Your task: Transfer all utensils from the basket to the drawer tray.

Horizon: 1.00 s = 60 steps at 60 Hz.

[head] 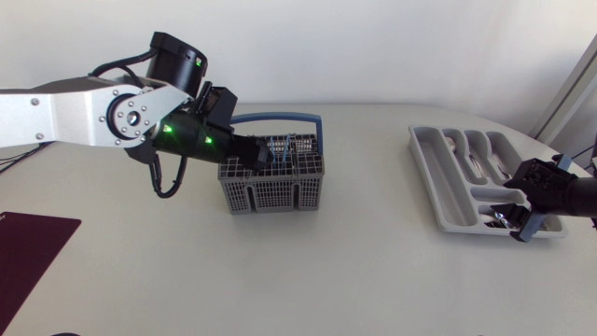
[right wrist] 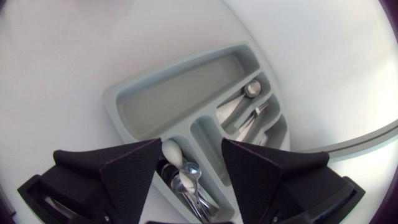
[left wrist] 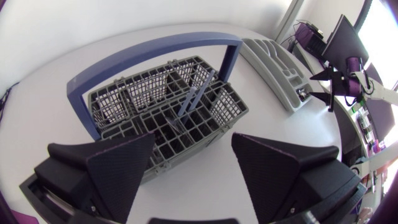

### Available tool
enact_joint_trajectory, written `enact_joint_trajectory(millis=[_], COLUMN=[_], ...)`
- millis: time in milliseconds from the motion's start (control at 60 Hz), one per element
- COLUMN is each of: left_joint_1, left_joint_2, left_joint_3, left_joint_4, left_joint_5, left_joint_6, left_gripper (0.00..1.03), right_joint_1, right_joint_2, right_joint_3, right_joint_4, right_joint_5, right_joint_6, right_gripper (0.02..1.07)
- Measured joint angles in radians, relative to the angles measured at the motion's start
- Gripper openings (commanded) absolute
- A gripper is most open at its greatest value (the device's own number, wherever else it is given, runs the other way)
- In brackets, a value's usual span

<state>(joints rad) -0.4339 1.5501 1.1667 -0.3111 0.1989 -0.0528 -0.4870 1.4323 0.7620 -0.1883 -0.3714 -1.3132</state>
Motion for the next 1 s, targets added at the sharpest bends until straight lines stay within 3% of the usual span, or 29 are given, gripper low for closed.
enact_joint_trajectory(millis=[233, 367, 467, 767, 1000], left_joint_1=[0.0, 0.0, 0.0, 0.022, 0.039], left_joint_2=[0.087, 0.121, 0.134, 0.154, 0.174], left_joint_3=[0.059, 0.083, 0.093, 0.106, 0.122], left_joint_4=[-0.014, -0.031, -0.036, -0.044, -0.044], left_joint_5=[-0.022, -0.026, -0.026, -0.029, -0.028], left_joint_6=[-0.081, -0.117, -0.135, -0.171, -0.184], left_gripper=[0.72, 0.59, 0.58, 0.29, 0.25], right_joint_1=[0.174, 0.262, 0.31, 0.397, 0.449], right_joint_2=[-0.113, -0.147, -0.152, -0.153, -0.17], right_joint_3=[-0.058, -0.072, -0.076, -0.095, -0.101], right_joint_4=[-0.015, -0.018, -0.018, -0.014, -0.014], right_joint_5=[0.014, 0.039, 0.058, 0.095, 0.13], right_joint_6=[0.17, 0.238, 0.275, 0.324, 0.345], right_gripper=[0.75, 0.75, 0.75, 0.75, 0.75])
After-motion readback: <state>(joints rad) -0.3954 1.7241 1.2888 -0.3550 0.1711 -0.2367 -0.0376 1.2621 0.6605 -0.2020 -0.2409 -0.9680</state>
